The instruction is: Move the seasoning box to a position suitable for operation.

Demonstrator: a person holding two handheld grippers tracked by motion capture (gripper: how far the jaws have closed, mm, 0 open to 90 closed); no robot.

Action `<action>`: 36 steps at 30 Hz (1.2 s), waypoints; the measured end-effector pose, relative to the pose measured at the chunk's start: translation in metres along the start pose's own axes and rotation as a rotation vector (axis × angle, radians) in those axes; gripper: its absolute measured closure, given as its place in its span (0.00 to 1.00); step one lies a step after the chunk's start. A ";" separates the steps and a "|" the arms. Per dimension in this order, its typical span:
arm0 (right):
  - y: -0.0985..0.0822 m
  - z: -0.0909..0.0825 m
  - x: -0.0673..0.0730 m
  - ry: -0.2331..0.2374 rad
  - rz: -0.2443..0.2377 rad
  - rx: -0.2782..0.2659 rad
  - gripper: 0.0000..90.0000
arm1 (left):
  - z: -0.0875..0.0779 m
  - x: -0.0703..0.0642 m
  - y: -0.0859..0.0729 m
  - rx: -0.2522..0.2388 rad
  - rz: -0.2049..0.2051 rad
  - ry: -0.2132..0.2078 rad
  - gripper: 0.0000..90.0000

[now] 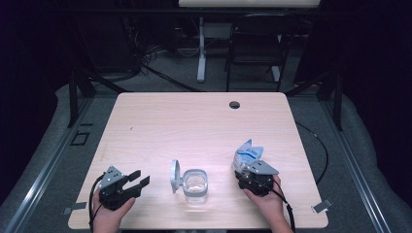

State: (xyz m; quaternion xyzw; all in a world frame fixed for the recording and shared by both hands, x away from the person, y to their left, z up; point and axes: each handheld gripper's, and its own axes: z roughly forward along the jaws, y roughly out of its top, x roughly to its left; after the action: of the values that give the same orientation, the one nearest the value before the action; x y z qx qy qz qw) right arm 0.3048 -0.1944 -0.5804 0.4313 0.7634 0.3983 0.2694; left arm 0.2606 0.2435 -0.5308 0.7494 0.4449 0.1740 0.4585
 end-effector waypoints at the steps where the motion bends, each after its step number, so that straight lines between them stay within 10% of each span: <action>1: 0.000 0.000 0.000 0.001 -0.003 0.003 0.44 | 0.000 0.000 0.000 -0.002 -0.003 0.000 0.60; 36: 0.001 -0.003 0.001 0.015 -0.027 0.009 0.48 | 0.001 0.002 -0.001 -0.002 -0.005 0.006 0.60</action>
State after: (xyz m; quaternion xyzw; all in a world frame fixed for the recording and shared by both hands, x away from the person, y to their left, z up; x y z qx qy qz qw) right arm 0.3026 -0.1947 -0.5779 0.4191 0.7730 0.3944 0.2670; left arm 0.2623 0.2450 -0.5324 0.7473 0.4479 0.1755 0.4583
